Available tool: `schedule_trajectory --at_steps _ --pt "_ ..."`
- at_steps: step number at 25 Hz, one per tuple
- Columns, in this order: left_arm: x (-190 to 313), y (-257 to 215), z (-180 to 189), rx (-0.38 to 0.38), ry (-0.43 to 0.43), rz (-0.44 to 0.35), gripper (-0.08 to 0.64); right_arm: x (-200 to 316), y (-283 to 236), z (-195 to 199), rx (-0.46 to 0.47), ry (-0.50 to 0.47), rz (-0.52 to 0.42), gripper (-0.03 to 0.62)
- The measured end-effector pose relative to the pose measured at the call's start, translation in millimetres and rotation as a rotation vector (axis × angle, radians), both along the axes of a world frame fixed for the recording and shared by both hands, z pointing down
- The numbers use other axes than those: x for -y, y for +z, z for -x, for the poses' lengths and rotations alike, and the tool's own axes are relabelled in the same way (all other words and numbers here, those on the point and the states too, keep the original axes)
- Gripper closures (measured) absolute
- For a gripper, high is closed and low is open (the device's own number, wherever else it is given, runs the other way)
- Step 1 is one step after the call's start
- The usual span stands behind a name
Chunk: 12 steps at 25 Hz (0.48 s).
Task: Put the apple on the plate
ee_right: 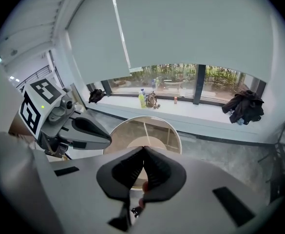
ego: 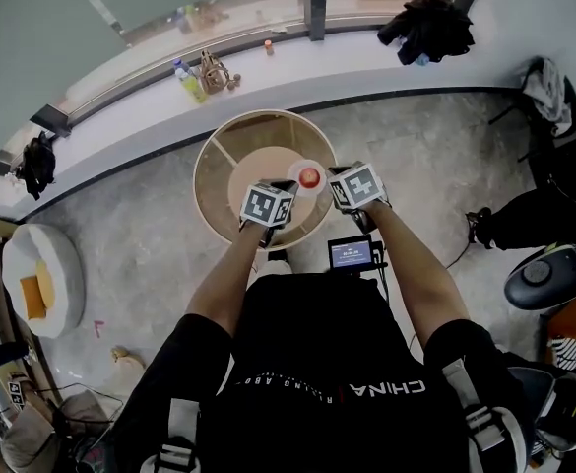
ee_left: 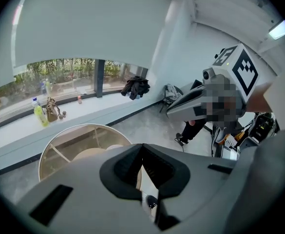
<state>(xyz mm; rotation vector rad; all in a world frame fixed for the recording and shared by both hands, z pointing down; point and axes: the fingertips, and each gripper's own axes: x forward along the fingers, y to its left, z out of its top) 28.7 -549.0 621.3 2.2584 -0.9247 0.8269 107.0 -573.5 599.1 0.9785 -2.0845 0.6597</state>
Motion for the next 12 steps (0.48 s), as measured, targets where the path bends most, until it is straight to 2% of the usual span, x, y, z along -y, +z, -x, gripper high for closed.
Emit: schedule_trajectory --at_steps 7,12 --pt "-53 6 -31 0.083 0.006 0.018 0.543 -46 8 -37 0.017 -0.044 0.028 0.563" --pt "-105 1 -23 0.095 0.023 0.013 0.543 -94 1 -31 0.029 -0.028 0.025 0.563"
